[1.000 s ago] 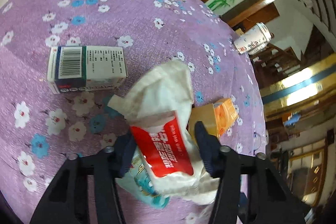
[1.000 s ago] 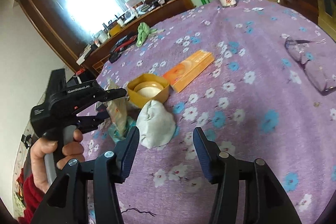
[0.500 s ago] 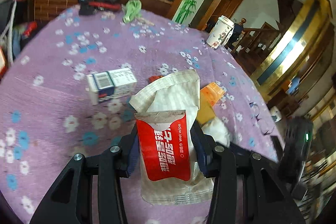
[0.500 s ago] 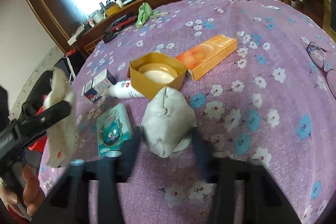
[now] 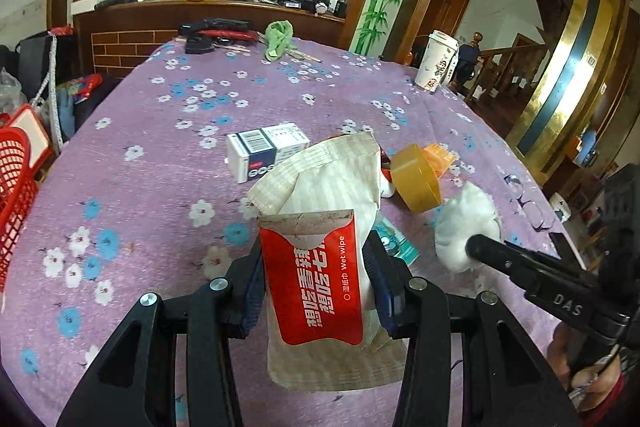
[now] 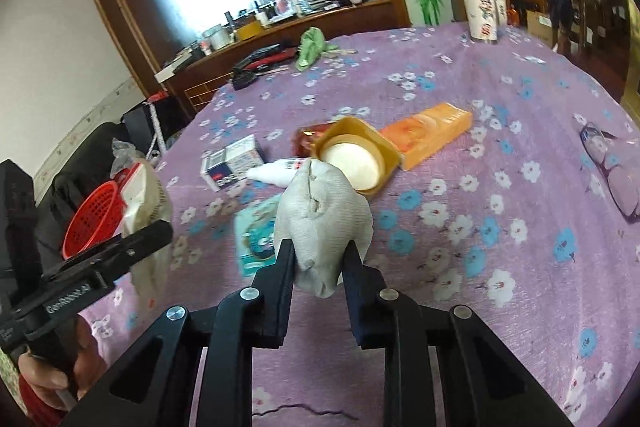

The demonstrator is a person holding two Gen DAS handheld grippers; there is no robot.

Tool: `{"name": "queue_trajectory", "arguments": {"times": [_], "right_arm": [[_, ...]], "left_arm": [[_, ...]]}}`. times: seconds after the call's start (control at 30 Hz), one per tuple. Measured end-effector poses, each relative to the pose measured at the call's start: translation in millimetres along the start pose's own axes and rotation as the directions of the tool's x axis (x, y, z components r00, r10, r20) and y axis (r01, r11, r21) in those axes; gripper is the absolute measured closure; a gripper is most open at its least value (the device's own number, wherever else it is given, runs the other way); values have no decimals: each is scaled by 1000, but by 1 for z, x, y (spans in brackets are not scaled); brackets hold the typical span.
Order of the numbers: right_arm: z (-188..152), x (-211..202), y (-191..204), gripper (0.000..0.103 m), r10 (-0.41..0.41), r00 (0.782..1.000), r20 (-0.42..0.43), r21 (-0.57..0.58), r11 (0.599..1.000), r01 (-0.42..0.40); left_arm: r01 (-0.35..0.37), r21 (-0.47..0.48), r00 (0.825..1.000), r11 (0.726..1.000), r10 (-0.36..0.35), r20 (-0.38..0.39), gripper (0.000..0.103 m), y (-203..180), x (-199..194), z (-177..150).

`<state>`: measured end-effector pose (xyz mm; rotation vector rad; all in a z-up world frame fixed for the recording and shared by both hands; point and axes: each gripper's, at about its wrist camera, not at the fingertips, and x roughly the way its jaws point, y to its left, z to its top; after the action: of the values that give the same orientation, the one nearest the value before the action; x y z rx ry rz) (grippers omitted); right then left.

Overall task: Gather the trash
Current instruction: 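Grasp the wet-wipe packet with the left gripper while the right gripper grasps the white tissue, then hold the wet-wipe packet and tissue lifted in both grippers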

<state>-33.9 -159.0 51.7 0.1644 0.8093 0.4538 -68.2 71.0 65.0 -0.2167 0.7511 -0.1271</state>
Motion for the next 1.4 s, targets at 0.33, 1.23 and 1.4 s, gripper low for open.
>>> {"name": "queue_trajectory", "arguments": {"times": [0.33, 1.23, 1.4], "right_arm": [[-6, 1, 21, 78, 20, 1000, -18, -34, 999, -21], [-10, 11, 53, 78, 14, 998, -57, -99, 995, -19], [-11, 11, 54, 78, 12, 998, -57, -102, 995, -18]], "left_arm": [[-66, 29, 997, 997, 65, 34, 59, 4, -12, -7], [-236, 80, 967, 969, 225, 123, 59, 13, -26, -16], [-244, 82, 964, 966, 233, 130, 59, 13, -27, -16]]}}
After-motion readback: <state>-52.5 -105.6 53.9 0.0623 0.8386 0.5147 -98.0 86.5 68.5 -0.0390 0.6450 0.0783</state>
